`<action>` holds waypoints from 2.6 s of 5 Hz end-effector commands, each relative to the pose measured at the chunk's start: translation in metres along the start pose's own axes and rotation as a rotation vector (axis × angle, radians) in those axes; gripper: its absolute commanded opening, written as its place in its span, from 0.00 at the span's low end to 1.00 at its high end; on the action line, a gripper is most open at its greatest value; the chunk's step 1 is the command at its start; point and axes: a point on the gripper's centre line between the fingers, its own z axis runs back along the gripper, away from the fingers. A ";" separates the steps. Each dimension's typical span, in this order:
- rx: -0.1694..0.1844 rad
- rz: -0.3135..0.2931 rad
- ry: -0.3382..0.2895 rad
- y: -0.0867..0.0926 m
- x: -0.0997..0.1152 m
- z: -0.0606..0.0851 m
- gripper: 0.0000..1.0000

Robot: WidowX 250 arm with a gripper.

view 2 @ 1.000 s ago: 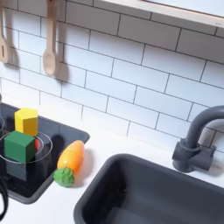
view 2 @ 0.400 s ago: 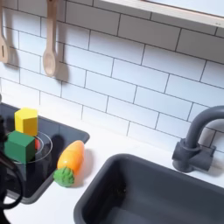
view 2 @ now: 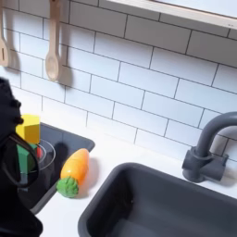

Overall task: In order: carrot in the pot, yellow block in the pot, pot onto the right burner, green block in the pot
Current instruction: 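Put the carrot in the pot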

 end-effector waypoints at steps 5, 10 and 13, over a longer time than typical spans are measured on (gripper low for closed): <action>-0.014 0.069 0.028 0.005 0.106 -0.030 1.00; 0.013 0.165 0.076 0.012 0.178 -0.078 1.00; 0.027 0.173 0.143 0.022 0.185 -0.112 1.00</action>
